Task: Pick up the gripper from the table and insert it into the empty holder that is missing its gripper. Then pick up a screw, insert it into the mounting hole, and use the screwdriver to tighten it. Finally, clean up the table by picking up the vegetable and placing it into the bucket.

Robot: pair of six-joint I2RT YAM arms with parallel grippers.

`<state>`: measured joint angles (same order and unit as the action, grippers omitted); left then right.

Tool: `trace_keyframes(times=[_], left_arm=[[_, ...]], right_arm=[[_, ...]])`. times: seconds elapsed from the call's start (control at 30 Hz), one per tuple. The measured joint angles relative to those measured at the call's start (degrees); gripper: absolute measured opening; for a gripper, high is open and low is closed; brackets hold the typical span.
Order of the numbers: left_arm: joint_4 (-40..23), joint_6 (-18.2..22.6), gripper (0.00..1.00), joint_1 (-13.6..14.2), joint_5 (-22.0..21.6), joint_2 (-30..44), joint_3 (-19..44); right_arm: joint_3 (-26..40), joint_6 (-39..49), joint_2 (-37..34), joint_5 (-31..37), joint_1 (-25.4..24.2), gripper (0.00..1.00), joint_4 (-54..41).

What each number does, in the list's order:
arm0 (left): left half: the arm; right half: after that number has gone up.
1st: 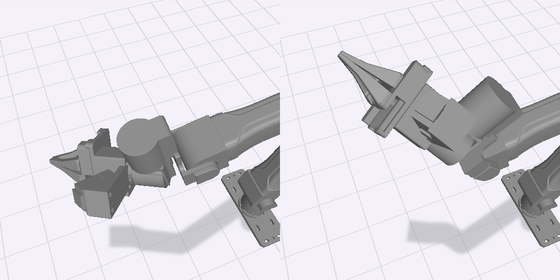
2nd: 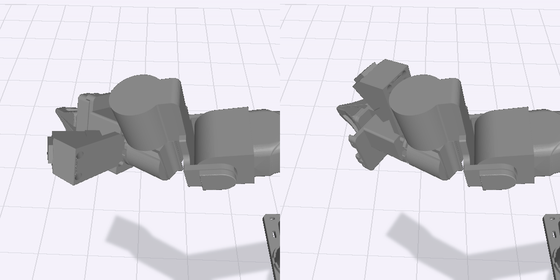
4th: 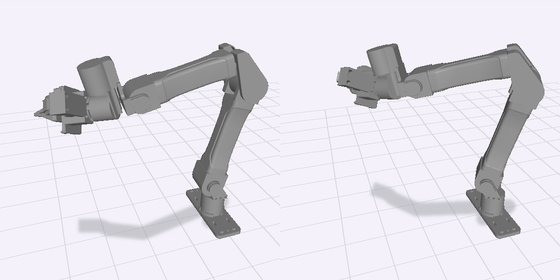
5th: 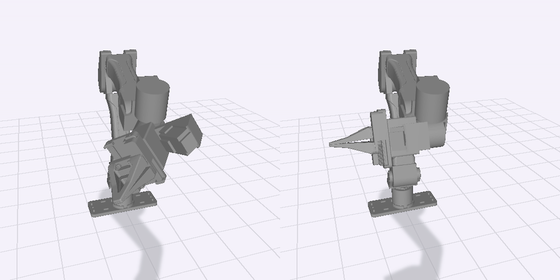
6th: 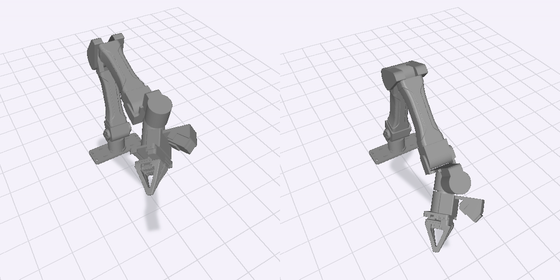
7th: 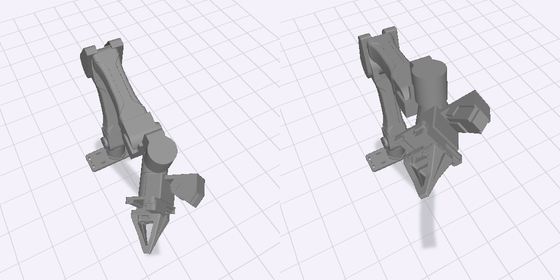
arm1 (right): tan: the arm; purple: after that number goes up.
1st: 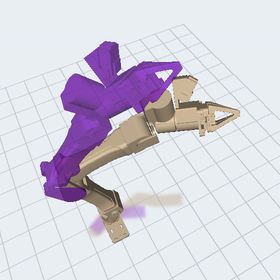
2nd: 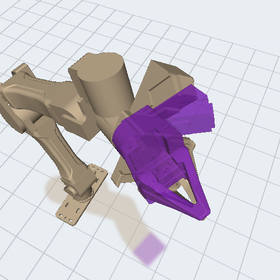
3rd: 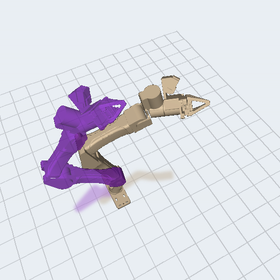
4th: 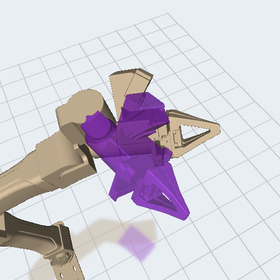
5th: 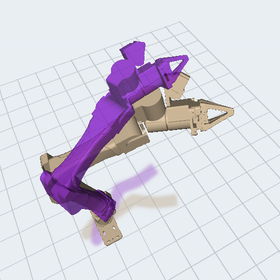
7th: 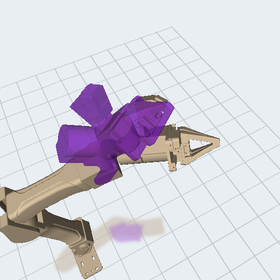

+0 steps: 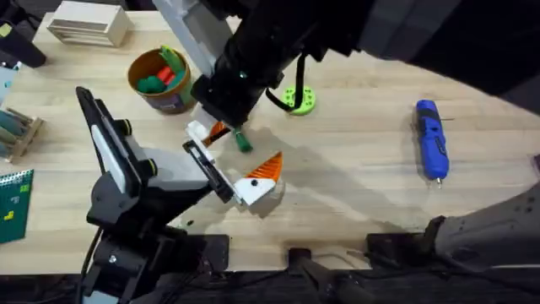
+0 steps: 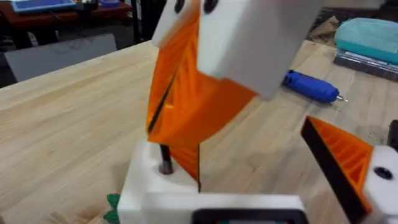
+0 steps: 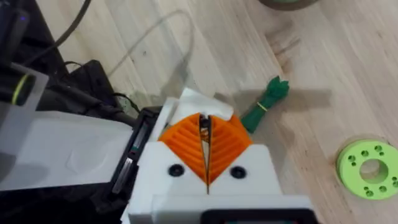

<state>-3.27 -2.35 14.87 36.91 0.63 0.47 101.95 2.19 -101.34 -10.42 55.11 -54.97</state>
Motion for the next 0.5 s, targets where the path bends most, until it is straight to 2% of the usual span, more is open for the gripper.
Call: trace_keyframes(times=[0.5], left_arm=[[0.00, 0.00, 0.988, 0.00, 0.00, 0.01, 0.00]], right_arm=[[0.00, -0.01, -0.04, 0.29, 0.00, 0.007, -0.10]])
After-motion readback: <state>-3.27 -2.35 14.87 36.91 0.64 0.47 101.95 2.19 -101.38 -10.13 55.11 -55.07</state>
